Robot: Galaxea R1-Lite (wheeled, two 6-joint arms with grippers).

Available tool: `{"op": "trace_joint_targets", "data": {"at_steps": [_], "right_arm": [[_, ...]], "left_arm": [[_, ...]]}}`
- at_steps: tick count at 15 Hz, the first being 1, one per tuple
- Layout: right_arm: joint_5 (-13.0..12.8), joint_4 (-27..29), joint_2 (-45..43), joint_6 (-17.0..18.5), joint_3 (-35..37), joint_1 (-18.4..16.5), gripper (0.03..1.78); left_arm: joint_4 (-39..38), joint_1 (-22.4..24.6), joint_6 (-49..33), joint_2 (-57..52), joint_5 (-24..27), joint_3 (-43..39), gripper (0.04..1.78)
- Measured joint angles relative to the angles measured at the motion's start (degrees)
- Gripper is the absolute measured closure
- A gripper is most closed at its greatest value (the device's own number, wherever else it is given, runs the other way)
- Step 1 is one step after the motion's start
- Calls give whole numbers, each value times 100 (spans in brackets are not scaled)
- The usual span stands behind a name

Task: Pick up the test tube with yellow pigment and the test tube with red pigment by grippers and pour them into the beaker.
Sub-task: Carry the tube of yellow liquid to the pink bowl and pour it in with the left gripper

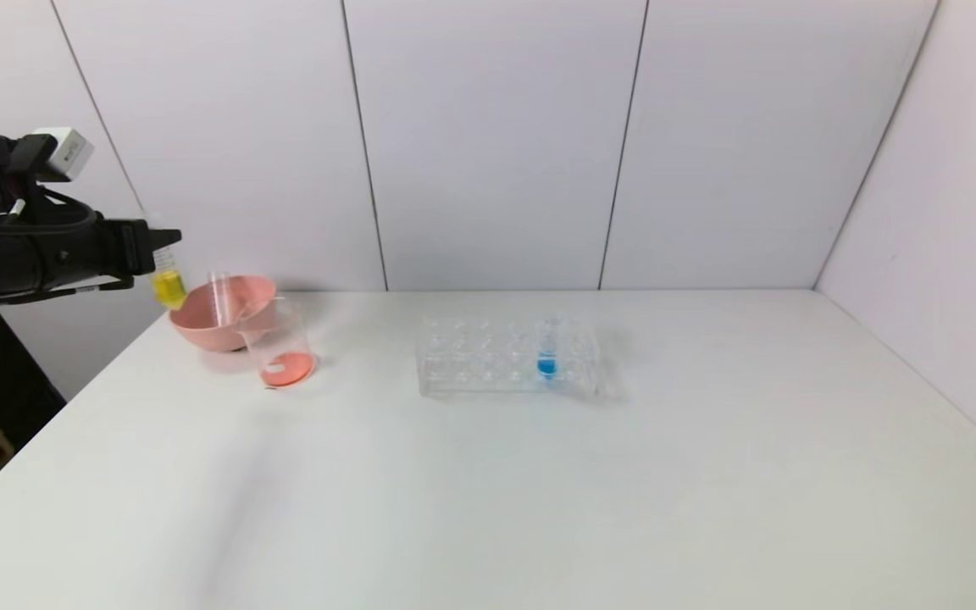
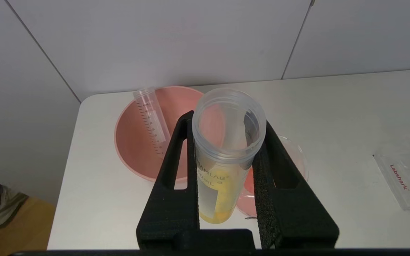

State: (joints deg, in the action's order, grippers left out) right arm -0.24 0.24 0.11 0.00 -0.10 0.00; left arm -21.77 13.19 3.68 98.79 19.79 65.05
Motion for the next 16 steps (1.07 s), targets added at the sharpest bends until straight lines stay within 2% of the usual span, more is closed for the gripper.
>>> {"op": "trace_joint_targets", "data": {"at_steps": [4,16], "right_arm": [[-2,2,0,0,0,0,170],[-2,0,0,0,2,0,170]], "left_arm": [[-276,4,85,169,-6,-55,137],[-452,-33,139,667,127,267,137]]}}
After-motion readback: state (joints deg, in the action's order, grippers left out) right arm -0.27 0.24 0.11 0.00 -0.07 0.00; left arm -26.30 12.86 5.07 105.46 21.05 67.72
